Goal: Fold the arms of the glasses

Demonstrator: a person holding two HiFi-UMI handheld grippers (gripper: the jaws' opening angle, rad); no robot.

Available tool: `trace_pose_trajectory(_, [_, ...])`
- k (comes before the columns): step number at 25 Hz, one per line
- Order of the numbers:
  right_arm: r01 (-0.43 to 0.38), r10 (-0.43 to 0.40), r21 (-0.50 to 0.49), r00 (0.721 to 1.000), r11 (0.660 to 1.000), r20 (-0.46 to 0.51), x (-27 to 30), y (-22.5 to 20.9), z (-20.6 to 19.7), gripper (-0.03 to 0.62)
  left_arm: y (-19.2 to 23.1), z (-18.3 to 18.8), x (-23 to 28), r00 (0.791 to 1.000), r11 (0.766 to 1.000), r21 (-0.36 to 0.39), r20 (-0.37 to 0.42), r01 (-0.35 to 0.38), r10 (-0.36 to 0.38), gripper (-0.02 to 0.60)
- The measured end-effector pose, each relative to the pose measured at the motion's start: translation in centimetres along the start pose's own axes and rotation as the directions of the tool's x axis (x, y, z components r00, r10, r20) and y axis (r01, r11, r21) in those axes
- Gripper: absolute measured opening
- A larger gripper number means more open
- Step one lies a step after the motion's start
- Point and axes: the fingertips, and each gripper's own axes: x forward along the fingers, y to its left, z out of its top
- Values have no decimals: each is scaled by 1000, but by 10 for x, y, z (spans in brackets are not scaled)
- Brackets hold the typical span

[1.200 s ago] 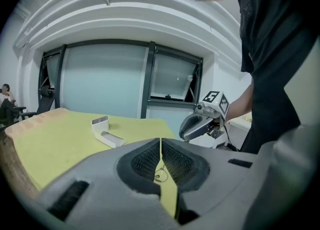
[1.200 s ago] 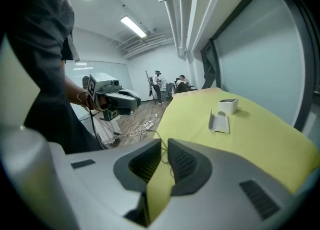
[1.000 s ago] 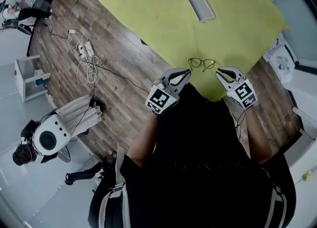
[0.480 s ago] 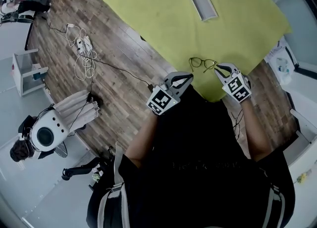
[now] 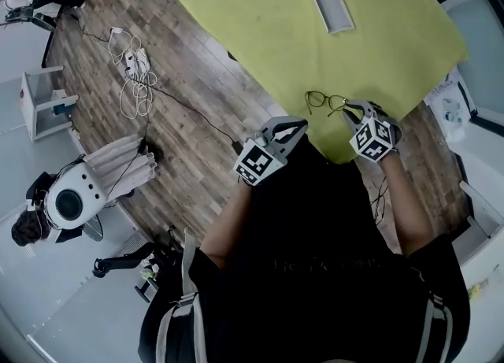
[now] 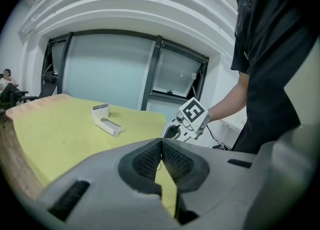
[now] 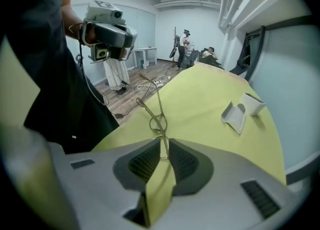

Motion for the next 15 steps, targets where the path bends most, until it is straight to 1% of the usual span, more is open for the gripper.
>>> trace_pose_trajectory(4, [5,-8,-97,999,995,-33,8,1,2,34,0,-8,-7,1000,999,-46,4,-22,22,18])
trace_pose_trajectory(6, [-1,-5,-124,999,992,-49,11,1,1,32,0,-10,-9,999,997,-65,7,-35,36,18])
trace_pose_trajectory(10, [-22,14,-140,998,990,-57,16,3,3,32,3,-15,-14,998,993,-105,8,-56,57,18])
trace_pose_trajectory(15, [-35,26,-152,998,988,-59,24,3,9,32,1,-20,-21,997,989,-127,13,-73,75,18])
